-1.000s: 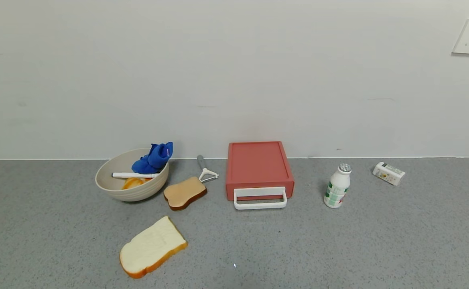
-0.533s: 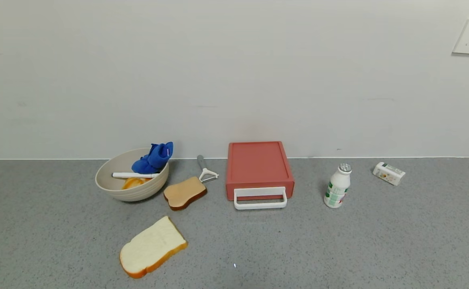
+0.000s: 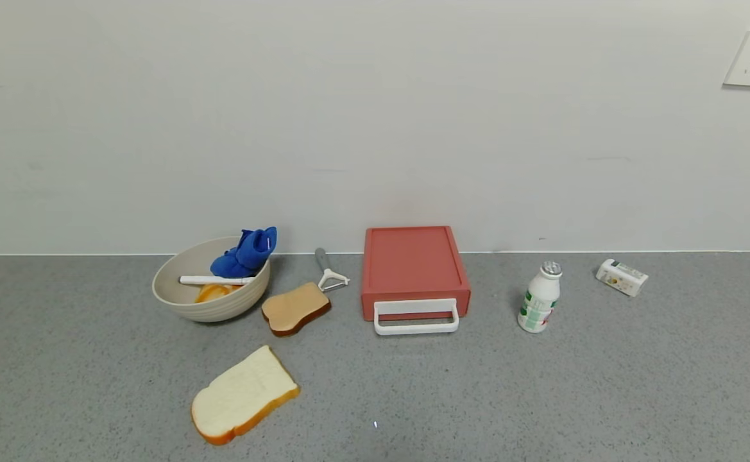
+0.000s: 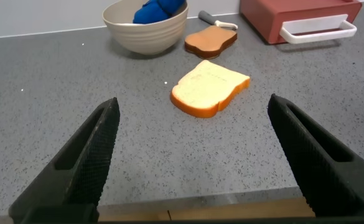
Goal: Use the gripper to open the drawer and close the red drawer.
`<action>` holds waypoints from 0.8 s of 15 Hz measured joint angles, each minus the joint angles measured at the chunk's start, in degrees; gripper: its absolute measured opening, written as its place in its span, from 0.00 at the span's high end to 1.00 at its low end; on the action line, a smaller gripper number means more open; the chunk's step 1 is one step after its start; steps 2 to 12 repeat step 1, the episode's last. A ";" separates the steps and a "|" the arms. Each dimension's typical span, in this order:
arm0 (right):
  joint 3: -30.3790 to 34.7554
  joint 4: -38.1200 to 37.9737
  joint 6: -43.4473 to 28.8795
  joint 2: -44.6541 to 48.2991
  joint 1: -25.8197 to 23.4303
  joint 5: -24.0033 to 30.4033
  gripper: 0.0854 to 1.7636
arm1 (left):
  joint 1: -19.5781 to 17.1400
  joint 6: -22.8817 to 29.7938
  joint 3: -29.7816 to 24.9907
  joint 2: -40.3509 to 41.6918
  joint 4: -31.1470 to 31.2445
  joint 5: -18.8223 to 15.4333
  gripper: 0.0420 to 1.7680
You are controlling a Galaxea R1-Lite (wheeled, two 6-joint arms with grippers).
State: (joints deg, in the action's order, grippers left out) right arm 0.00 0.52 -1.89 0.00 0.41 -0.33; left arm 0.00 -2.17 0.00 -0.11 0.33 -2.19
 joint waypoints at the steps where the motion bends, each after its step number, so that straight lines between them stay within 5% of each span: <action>1: 0.00 0.00 -0.01 0.00 0.00 -0.05 0.04 | 0.00 -0.02 0.00 0.00 0.02 0.00 0.03; 12: 0.00 0.00 -0.01 0.00 0.00 -0.05 0.04 | 0.00 -0.02 0.00 0.00 0.02 0.00 0.03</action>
